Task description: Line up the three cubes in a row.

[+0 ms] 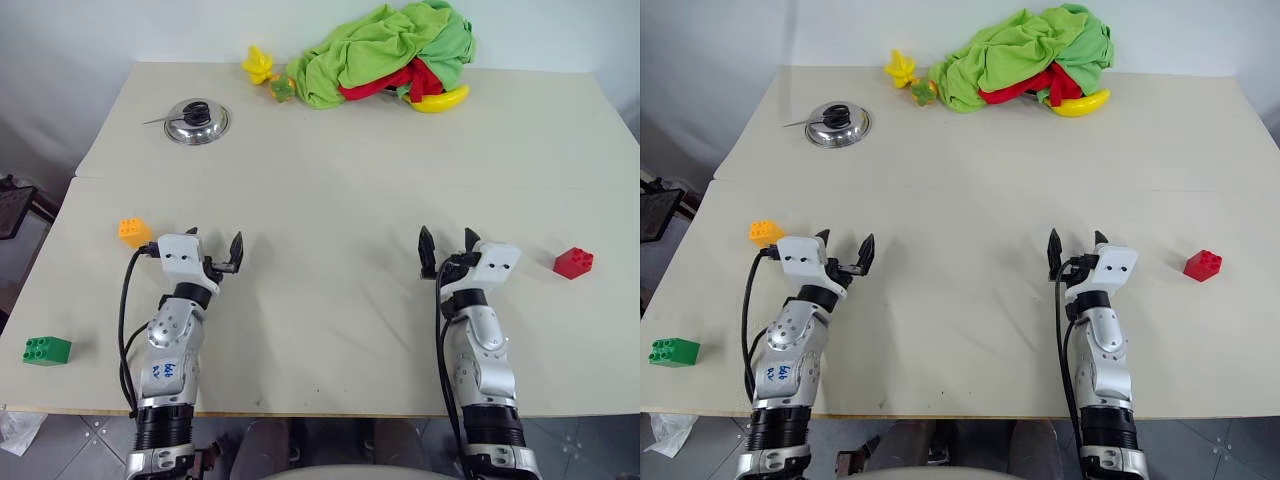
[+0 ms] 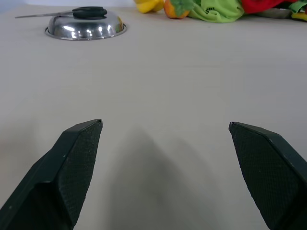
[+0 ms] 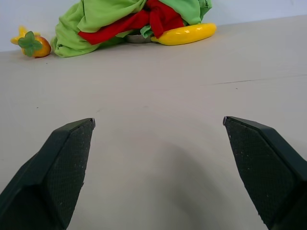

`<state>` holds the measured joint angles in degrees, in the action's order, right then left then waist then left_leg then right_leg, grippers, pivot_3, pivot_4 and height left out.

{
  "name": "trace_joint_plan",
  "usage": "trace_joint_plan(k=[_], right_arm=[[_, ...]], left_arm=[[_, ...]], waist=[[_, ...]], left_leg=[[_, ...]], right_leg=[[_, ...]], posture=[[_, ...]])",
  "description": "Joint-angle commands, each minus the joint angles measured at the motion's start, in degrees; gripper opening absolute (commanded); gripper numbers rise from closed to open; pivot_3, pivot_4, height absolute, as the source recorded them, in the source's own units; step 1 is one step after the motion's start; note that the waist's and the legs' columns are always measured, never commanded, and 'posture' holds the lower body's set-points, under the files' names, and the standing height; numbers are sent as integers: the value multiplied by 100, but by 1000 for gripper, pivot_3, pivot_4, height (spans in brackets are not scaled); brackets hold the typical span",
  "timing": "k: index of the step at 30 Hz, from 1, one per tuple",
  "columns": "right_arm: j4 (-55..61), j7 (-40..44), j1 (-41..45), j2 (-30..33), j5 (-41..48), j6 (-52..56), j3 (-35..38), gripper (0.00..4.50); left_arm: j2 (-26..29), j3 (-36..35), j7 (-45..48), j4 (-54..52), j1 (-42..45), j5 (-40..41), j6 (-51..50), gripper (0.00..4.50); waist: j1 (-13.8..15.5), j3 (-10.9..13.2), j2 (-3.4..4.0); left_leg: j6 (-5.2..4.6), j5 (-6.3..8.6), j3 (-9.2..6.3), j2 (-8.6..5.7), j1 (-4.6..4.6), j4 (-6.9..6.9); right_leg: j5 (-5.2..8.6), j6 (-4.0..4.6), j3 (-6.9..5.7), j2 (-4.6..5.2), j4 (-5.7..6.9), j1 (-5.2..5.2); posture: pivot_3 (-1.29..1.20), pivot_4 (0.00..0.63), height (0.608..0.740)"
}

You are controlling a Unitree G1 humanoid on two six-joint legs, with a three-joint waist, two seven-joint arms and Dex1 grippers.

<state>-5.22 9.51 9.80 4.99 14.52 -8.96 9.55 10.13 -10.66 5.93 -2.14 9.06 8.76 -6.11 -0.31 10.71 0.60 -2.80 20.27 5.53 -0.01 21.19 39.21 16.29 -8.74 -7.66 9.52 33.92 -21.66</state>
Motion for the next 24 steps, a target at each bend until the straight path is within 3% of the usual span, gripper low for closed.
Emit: trace_joint_plan(k=[1,6,10,15,19,24], right_arm=[[117,19,-5,-14,7,-171,48,4500],[801,284,-175,173,447,-11,223,4500],[2246,598,-860,873,1089,733,608,4500],[3695,802,-2344,1701,2180,1628,1747,4500],[3963,1016,-3721,1803,2743,1825,2943,4500],[3786,927,-4280,1638,2783,1981,3169,4500]], left_arm=[[6,-14,46,-86,67,8,249,4493],[261,64,1459,-197,71,822,721,4493],[1255,582,3587,-328,-138,1213,935,4493],[2207,823,5221,-372,-191,1710,652,4493],[2448,890,5830,-419,-22,2093,279,4493],[2228,1068,5911,-296,210,1954,324,4493]], waist=[[1,0,0],[9,0,0],[17,-1,6],[25,-1,8],[44,-2,9],[-5,-3,9]], left_leg=[[0,0,0,0,0,0],[0,0,-1,1,1,0],[1,1,1,-1,4,0],[2,3,-1,0,3,-4],[2,3,2,1,0,-4],[-1,5,10,5,-12,-4]], right_leg=[[0,0,0,0,0,0],[0,0,0,0,0,0],[1,2,-1,0,-2,-4],[3,6,-3,-1,-5,-3],[3,6,1,-4,-5,2],[3,4,14,-4,-3,4]], posture=[[0,150,740],[0,150,740],[0,150,740],[0,150,740],[0,150,740],[0,150,740]])
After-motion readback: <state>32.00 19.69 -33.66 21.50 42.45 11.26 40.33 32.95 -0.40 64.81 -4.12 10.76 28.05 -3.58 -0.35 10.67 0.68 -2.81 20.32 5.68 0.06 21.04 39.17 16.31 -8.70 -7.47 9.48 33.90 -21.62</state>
